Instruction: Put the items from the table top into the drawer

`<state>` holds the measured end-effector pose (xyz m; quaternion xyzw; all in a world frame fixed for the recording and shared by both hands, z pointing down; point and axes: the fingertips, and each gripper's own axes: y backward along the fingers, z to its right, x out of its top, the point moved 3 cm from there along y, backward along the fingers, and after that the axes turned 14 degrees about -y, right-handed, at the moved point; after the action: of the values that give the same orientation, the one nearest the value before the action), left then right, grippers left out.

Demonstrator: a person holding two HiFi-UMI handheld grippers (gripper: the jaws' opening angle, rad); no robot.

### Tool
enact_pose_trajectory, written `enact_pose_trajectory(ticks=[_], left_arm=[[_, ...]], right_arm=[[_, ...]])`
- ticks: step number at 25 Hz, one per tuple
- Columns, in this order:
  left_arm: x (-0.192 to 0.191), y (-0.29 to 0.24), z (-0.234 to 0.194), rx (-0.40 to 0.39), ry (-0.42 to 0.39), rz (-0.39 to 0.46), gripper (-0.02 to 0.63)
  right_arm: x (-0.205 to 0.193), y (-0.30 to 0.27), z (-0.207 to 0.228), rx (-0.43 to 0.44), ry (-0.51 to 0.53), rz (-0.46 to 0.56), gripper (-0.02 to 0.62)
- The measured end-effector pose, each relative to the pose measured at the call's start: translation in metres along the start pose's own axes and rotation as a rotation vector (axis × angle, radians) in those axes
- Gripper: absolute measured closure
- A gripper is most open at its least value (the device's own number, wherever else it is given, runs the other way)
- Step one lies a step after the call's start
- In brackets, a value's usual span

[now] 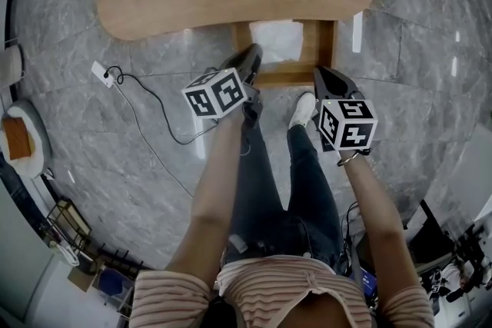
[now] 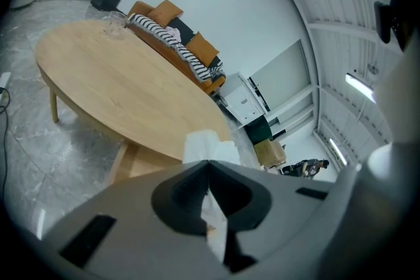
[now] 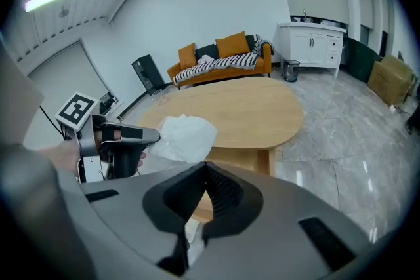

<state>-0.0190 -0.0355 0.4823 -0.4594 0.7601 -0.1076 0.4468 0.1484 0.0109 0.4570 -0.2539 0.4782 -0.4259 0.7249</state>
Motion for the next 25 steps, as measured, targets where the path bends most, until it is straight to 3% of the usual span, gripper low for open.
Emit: enact_pose_trajectory(ticks=[25], left_arm=[[-0.095,-0.087,-0.033,0.051,0.004,-0.097,0.592]], right_arm=[[-0.067,-0.048,0.064,-0.005,-0.033,-0.064,0.587]])
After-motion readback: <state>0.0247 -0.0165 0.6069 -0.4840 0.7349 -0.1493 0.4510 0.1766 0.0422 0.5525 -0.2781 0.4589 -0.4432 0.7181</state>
